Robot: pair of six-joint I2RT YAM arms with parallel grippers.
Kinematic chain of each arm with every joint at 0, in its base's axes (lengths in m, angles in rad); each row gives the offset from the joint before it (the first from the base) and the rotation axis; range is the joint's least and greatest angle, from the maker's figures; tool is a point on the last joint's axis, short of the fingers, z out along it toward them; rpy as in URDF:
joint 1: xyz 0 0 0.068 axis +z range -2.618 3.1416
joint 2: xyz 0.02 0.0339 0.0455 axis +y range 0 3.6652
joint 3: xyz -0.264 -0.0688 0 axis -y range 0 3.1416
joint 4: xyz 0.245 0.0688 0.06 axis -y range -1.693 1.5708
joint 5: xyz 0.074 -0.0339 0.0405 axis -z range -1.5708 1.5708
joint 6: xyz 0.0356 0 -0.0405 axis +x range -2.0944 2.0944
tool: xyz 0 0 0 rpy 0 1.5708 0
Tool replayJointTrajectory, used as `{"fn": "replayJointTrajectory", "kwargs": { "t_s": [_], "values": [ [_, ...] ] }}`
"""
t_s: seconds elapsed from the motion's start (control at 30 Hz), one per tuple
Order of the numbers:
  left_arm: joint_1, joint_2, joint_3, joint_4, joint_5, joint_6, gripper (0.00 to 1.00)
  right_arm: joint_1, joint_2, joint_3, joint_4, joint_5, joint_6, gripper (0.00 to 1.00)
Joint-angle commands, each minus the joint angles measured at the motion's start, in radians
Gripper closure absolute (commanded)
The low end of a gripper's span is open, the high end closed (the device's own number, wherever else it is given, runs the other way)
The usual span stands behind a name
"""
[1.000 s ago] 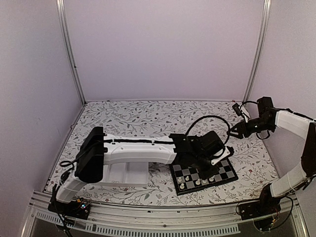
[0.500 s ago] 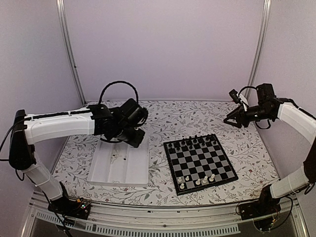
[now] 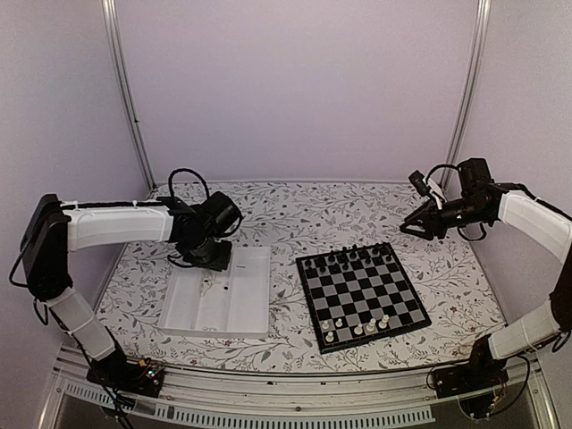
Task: Set up the chess pieces on the board
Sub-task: Pick up the chess piece from the storage box.
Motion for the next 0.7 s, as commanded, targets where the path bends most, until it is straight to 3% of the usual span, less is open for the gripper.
{"fn": "replayJointTrajectory", "kwargs": {
  "t_s": [0.0, 0.27, 0.67],
  "values": [
    [0.019, 0.079, 0.027, 0.034, 0.021, -0.018, 0.73, 0.003, -0.031, -0.024, 0.023, -0.020, 0.007, 0.55],
    [0.047, 0.168, 0.063, 0.017, -0.038, -0.052, 0.72, 0.003, -0.029, -0.037, 0.028, -0.032, 0.010, 0.55],
    [0.094, 0.249, 0.050, 0.042, 0.032, -0.053, 0.74, 0.004, -0.032, -0.048, 0.032, -0.032, 0.009, 0.55]
  ]
}}
